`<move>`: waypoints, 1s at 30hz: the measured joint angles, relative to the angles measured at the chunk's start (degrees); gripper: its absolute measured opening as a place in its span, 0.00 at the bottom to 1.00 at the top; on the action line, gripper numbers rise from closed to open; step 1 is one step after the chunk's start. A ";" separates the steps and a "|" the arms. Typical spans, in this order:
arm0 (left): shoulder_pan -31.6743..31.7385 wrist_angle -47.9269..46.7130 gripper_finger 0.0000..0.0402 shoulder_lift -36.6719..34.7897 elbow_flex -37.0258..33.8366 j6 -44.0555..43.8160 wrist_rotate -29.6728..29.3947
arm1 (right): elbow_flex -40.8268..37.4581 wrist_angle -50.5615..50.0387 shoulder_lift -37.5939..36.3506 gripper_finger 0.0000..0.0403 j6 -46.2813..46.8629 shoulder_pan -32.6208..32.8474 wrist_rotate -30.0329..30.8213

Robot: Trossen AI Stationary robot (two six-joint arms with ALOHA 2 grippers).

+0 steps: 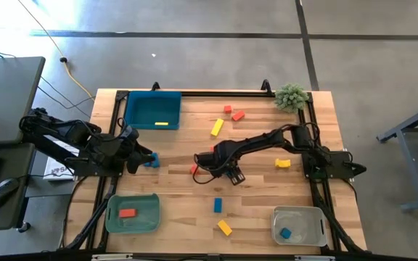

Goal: Sort & place blocks by color
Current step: Put the top right blue block into the white bin

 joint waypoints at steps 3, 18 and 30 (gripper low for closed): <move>0.00 -0.01 0.49 0.00 0.00 0.02 -0.15 | 0.00 0.05 -0.05 0.24 3.16 0.04 -0.40; 0.01 -0.01 0.49 0.00 0.00 3.20 -1.92 | 0.31 -1.13 -2.92 0.17 19.14 1.38 -4.98; 3.83 0.16 0.49 0.04 0.00 6.03 -1.91 | 0.50 -2.93 -12.19 0.17 36.50 7.24 -3.60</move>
